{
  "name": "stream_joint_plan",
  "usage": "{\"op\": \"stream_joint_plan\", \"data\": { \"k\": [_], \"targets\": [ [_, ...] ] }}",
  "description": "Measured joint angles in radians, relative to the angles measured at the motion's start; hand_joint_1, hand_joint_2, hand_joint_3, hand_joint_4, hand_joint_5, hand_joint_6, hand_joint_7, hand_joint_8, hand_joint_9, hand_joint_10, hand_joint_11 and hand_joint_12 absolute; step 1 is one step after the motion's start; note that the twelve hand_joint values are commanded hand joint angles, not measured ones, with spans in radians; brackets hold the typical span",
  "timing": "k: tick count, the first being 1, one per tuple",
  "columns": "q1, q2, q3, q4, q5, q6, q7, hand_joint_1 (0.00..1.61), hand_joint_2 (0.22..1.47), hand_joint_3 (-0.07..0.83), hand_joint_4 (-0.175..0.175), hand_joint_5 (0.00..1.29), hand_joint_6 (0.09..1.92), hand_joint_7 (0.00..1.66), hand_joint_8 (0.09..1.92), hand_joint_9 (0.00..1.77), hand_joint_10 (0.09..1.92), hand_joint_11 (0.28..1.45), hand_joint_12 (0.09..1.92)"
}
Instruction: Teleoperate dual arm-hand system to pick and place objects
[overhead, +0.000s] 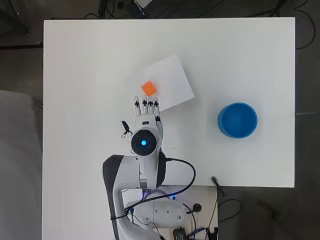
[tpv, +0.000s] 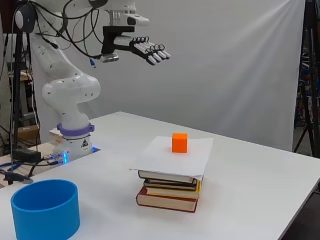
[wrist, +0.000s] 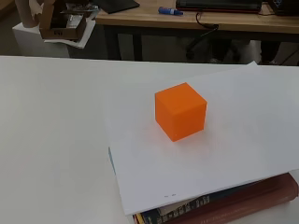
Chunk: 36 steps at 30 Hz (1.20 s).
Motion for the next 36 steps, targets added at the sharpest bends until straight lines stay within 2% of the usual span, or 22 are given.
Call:
{"op": "stream_joint_plan", "data": {
  "k": [3, 10, 16, 21, 27, 30, 34, 36],
  "targets": [
    [0.000, 0.021, -0.002, 0.004, 0.001, 0.007, -0.002, 0.00, 1.14, 0.004, 0.051, 0.26, 0.09, 0.23, 0.09, 0.36, 0.09, 0.45, 0.09],
    [0.002, 0.087, 0.002, 0.017, 0.041, 0.045, 0.008, 0.00, 1.14, -0.001, 0.038, 0.24, 0.09, 0.21, 0.09, 0.35, 0.09, 0.45, 0.09],
    [0.001, 0.204, -0.013, 0.004, 0.084, 0.185, 0.011, 0.00, 1.13, -0.004, 0.024, 0.16, 0.09, 0.18, 0.09, 0.31, 0.09, 0.44, 0.09],
    [-0.001, 0.257, -0.026, -0.039, 0.114, 0.398, -0.010, 0.01, 1.08, -0.002, 0.040, 0.24, 0.09, 0.31, 0.09, 0.43, 0.09, 0.48, 0.09],
    [-0.005, 0.335, -0.036, -0.108, 0.124, 0.583, -0.008, 0.00, 1.09, 0.002, 0.052, 0.28, 0.09, 0.33, 0.09, 0.46, 0.09, 0.49, 0.09],
    [-0.008, 0.358, -0.038, -0.120, 0.113, 0.612, 0.012, 0.01, 1.08, -0.001, 0.059, 0.32, 0.09, 0.36, 0.09, 0.46, 0.09, 0.48, 0.09],
    [-0.010, 0.391, -0.051, -0.160, 0.124, 0.627, -0.003, 0.03, 1.08, 0.000, 0.038, 0.26, 0.09, 0.33, 0.09, 0.44, 0.09, 0.48, 0.09],
    [-0.009, 0.435, -0.055, -0.164, 0.140, 0.636, -0.014, 0.04, 1.09, 0.001, 0.043, 0.31, 0.09, 0.37, 0.09, 0.47, 0.09, 0.50, 0.09]
  ]
}}
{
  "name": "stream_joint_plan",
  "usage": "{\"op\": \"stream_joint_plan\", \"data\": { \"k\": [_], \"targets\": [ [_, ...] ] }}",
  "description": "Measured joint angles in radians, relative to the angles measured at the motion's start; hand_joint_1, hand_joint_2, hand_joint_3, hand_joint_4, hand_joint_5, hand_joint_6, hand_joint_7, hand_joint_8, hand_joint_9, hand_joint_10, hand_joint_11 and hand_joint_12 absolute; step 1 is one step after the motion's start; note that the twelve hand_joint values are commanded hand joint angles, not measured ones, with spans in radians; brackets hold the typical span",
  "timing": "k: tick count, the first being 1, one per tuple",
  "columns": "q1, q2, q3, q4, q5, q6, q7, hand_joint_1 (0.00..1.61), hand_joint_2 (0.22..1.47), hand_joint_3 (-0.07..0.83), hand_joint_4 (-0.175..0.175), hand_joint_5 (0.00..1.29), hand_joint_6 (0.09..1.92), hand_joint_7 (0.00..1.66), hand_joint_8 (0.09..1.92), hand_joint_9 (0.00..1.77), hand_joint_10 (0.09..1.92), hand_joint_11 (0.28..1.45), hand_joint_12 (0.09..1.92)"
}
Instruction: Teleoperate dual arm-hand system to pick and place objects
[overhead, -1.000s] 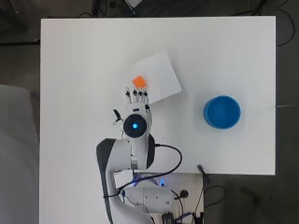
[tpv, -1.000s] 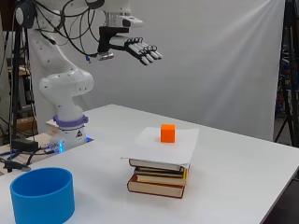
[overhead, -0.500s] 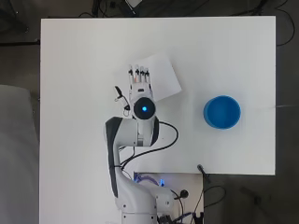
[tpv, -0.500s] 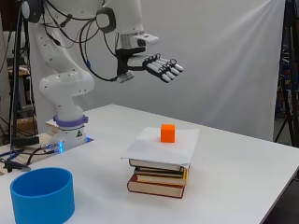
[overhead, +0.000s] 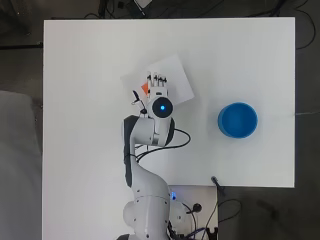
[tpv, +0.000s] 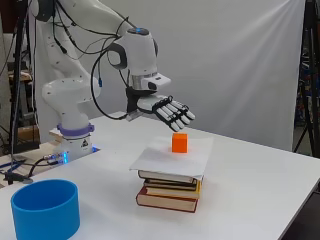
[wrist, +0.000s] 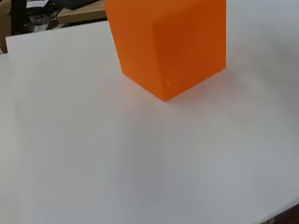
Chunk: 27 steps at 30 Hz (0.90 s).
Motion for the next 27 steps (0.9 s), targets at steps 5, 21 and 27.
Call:
{"op": "stream_joint_plan", "data": {
  "k": [5, 21, 27],
  "targets": [
    [0.002, 0.132, -0.008, 0.054, 0.046, 0.026, -0.063, 0.06, 1.08, -0.003, 0.038, 0.31, 0.09, 0.43, 0.09, 0.51, 0.09, 0.53, 0.09],
    [0.007, 0.193, 0.022, 0.123, 0.098, 0.019, -0.094, 0.04, 1.06, -0.006, 0.029, 0.27, 0.09, 0.38, 0.09, 0.44, 0.09, 0.49, 0.09],
    [0.006, 0.147, 0.020, 0.056, 0.150, 0.040, -0.018, 0.49, 1.11, -0.011, -0.015, 0.50, 0.54, 0.53, 0.41, 0.63, 0.09, 0.61, 0.09]
  ]
}}
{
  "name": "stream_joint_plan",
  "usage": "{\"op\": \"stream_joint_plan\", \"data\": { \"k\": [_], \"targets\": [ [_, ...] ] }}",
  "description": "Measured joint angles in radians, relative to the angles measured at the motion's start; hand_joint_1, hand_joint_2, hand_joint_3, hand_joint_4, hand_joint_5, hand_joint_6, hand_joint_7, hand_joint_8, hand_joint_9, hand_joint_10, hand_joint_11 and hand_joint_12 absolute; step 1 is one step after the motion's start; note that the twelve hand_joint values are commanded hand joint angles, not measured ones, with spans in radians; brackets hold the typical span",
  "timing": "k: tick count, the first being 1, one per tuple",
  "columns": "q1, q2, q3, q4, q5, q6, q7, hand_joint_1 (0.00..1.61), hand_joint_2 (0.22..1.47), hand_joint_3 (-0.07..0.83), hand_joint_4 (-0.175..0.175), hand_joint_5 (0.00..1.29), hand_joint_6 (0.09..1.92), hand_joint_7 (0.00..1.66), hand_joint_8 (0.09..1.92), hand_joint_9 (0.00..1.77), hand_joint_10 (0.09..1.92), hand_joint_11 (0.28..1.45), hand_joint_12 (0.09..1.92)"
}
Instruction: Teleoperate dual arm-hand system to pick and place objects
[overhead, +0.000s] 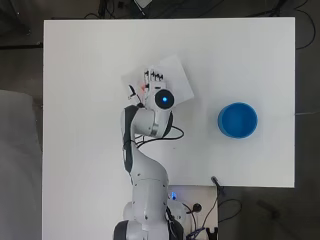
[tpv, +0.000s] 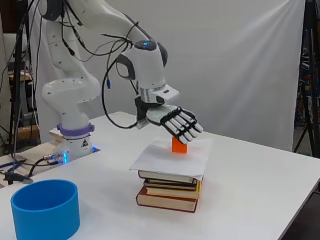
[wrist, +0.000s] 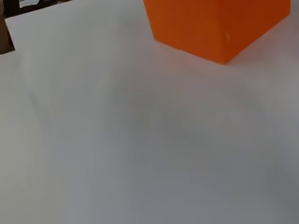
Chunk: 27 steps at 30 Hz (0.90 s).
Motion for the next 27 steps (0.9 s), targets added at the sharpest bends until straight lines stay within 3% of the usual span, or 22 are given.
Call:
{"op": "stream_joint_plan", "data": {
  "k": [1, 2, 3, 4, 6, 11, 13, 15, 16, 18, 20, 27],
  "targets": [
    [0.000, -0.003, -0.005, -0.008, 0.019, -0.005, -0.020, 0.75, 1.14, 0.000, -0.009, 0.66, 0.86, 0.71, 0.89, 0.88, 0.62, 0.74, 0.56],
    [-0.001, -0.003, -0.013, -0.011, 0.036, -0.016, -0.047, 0.89, 1.14, 0.000, 0.058, 0.79, 0.98, 0.92, 1.35, 1.14, 1.18, 0.91, 1.09],
    [-0.001, 0.000, -0.022, -0.010, 0.058, -0.027, -0.083, 0.96, 1.13, 0.000, 0.112, 0.87, 1.02, 1.06, 1.63, 1.31, 1.54, 1.01, 1.43],
    [-0.002, 0.005, -0.030, -0.008, 0.079, -0.034, -0.119, 0.99, 1.13, 0.000, 0.143, 0.91, 1.03, 1.12, 1.79, 1.40, 1.73, 1.06, 1.62],
    [-0.002, 0.010, -0.036, -0.009, 0.114, -0.029, -0.170, 1.01, 1.13, 0.000, 0.169, 0.94, 1.04, 1.17, 1.91, 1.46, 1.88, 1.09, 1.76],
    [-0.001, -0.004, -0.039, 0.008, 0.227, -0.033, -0.158, 1.00, 1.14, 0.002, 0.175, 0.92, 1.09, 1.23, 1.92, 1.51, 1.92, 1.14, 1.78],
    [-0.001, -0.030, -0.029, 0.028, 0.222, -0.026, -0.155, 0.98, 1.16, 0.004, 0.175, 0.88, 1.14, 1.24, 1.92, 1.52, 1.92, 1.17, 1.79],
    [-0.002, -0.058, -0.013, 0.030, 0.204, 0.017, -0.157, 0.60, 1.08, -0.002, 0.070, 0.52, 0.50, 0.73, 0.86, 0.87, 0.88, 0.74, 0.80],
    [-0.003, -0.079, -0.006, 0.015, 0.195, 0.048, -0.162, 0.42, 1.07, 0.000, 0.046, 0.44, 0.28, 0.58, 0.47, 0.68, 0.49, 0.63, 0.44],
    [-0.006, -0.126, 0.017, -0.029, 0.160, 0.098, -0.156, 0.18, 1.03, -0.015, 0.025, 0.26, 0.09, 0.29, 0.11, 0.39, 0.12, 0.50, 0.11],
    [-0.010, -0.164, 0.031, -0.075, 0.105, 0.110, -0.108, 0.06, 0.96, -0.016, 0.044, 0.17, 0.09, 0.19, 0.09, 0.25, 0.09, 0.44, 0.09],
    [-0.034, -0.225, 0.044, -0.086, -0.230, -0.007, 0.085, 0.01, 0.87, -0.013, 0.093, 0.19, 0.09, 0.19, 0.09, 0.22, 0.09, 0.40, 0.09]
  ]
}}
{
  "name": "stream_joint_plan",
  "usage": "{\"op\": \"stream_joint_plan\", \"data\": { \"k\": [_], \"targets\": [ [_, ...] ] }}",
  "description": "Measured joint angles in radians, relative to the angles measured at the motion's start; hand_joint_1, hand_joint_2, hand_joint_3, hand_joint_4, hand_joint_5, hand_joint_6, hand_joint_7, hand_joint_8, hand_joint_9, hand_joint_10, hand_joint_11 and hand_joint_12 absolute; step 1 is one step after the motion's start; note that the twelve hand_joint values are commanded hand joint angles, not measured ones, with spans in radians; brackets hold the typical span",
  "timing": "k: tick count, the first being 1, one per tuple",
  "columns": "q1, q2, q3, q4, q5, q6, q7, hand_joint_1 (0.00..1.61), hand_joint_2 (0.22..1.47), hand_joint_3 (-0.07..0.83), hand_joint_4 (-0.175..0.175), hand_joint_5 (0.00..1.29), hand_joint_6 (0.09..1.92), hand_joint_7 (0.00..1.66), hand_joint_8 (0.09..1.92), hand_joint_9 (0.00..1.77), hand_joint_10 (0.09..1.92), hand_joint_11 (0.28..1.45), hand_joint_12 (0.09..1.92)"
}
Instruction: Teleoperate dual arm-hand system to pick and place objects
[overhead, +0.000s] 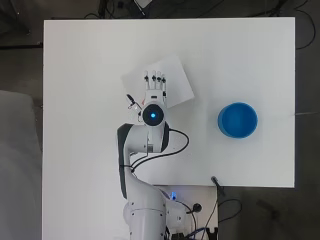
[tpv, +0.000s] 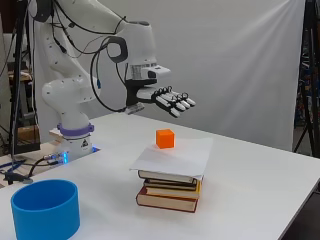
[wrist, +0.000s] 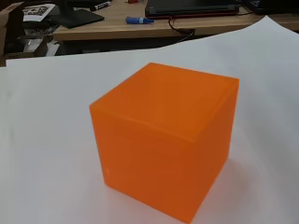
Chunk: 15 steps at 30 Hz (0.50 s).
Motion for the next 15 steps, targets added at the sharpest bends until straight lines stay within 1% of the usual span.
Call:
{"op": "stream_joint_plan", "data": {
  "k": [2, 6, 10, 15],
  "targets": [
    [-0.004, -0.032, 0.000, -0.017, -0.041, -0.021, 0.045, 0.03, 0.88, -0.008, 0.097, 0.19, 0.09, 0.19, 0.09, 0.23, 0.09, 0.40, 0.09],
    [-0.008, -0.079, -0.005, -0.102, -0.036, -0.004, 0.081, 0.07, 0.90, 0.003, 0.104, 0.23, 0.09, 0.21, 0.09, 0.25, 0.09, 0.42, 0.09],
    [-0.009, -0.103, -0.024, -0.168, 0.001, 0.035, 0.064, 0.08, 0.91, 0.006, 0.107, 0.25, 0.09, 0.22, 0.09, 0.27, 0.09, 0.42, 0.09],
    [-0.006, -0.045, -0.043, -0.151, 0.038, 0.015, 0.005, 0.12, 0.91, 0.000, 0.095, 0.27, 0.09, 0.24, 0.09, 0.29, 0.09, 0.43, 0.09]
  ]
}}
